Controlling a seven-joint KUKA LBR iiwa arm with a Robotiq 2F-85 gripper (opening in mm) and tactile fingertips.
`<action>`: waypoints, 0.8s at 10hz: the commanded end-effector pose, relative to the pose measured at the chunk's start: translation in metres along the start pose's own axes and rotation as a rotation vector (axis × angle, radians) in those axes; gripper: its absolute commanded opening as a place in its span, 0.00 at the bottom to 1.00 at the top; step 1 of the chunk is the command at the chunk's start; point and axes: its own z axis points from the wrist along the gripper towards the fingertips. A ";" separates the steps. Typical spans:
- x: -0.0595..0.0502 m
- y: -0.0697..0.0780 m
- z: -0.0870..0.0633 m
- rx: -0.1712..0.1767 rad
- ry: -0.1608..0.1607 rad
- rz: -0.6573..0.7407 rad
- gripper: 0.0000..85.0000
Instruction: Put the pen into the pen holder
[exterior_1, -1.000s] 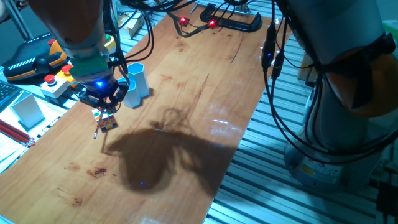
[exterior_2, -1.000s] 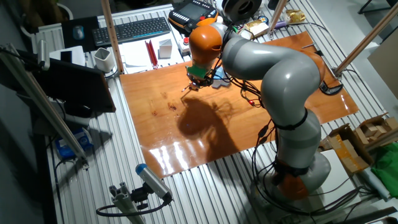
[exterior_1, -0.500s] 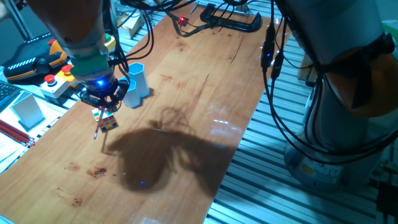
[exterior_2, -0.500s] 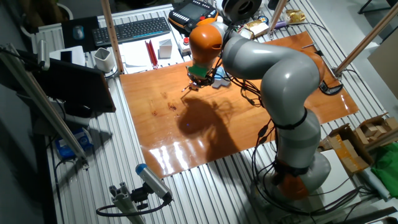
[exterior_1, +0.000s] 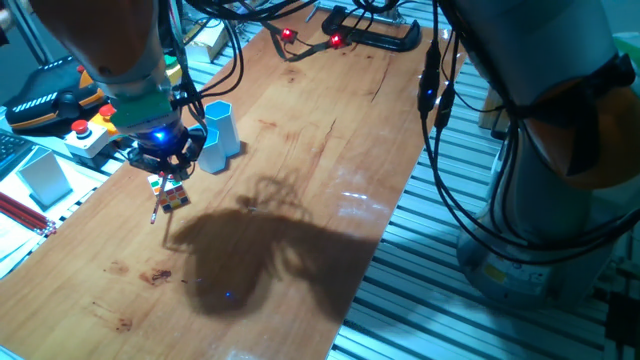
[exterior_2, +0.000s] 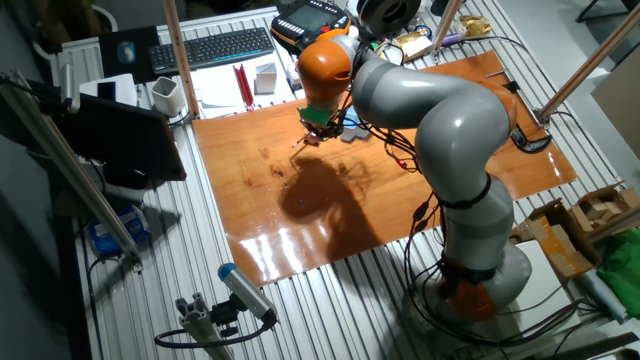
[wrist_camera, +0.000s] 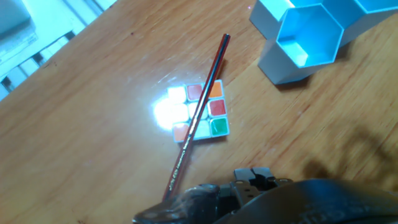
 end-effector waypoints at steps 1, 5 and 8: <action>0.000 0.000 0.000 -0.003 -0.002 0.013 0.01; 0.004 0.015 -0.004 -0.046 -0.001 0.068 0.15; 0.014 0.032 -0.007 -0.045 -0.036 0.138 0.35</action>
